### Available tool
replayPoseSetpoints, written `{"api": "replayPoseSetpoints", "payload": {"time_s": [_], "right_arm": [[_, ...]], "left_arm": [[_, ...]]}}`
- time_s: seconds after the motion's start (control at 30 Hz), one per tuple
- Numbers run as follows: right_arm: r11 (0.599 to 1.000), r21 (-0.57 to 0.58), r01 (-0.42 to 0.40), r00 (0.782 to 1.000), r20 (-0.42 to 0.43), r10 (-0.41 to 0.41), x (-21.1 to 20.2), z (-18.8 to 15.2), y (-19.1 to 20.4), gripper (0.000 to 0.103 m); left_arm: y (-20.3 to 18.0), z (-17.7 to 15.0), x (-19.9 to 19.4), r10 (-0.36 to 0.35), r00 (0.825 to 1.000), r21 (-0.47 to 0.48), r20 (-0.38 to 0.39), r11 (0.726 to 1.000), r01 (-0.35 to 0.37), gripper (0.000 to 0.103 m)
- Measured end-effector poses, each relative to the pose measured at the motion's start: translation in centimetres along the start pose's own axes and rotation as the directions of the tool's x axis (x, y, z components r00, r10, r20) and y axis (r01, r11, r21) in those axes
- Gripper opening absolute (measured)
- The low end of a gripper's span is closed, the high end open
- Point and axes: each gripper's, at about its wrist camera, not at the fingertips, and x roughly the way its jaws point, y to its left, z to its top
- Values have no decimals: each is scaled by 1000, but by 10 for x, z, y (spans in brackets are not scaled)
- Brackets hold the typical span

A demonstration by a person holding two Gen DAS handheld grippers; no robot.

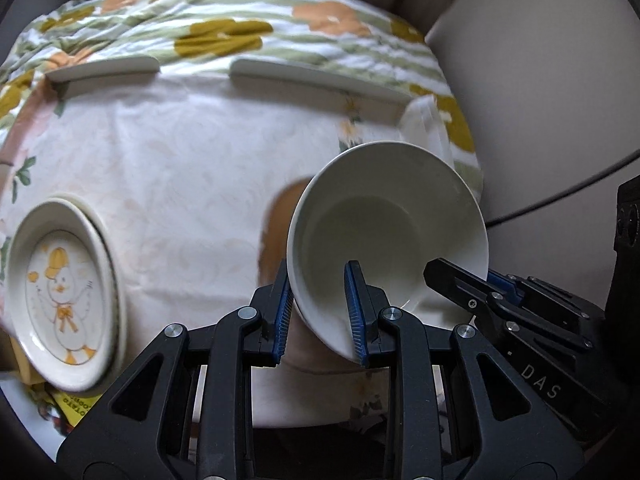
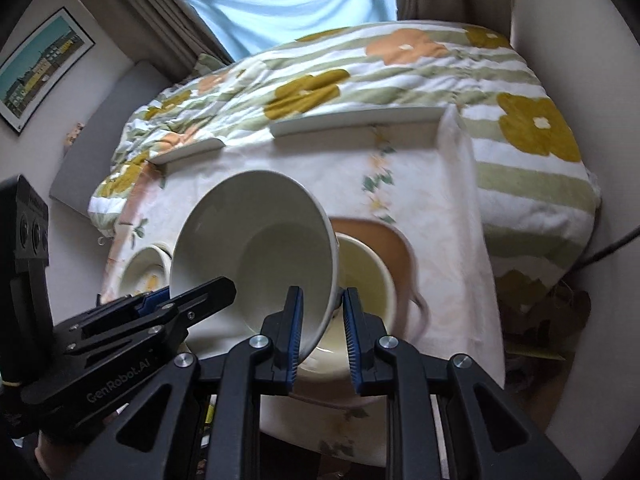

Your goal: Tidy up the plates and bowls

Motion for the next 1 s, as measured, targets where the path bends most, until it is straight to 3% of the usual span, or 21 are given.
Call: {"api": "replayPoseSetpoints", "payload": {"time_s": [0.27, 0.67, 1.0], "right_arm": [[999, -19, 32, 999, -21, -33, 15, -14, -15, 18], [998, -52, 22, 999, -22, -23, 20, -17, -19, 18], [998, -66, 14, 1000, -22, -15, 20, -19, -18, 18]], "left_arm": [[-9, -3, 27, 55, 997, 51, -57, 997, -52, 22], [-23, -1, 29, 178, 984, 141, -20, 975, -174, 23], [-24, -3, 30, 215, 977, 146, -5, 966, -212, 23]]}}
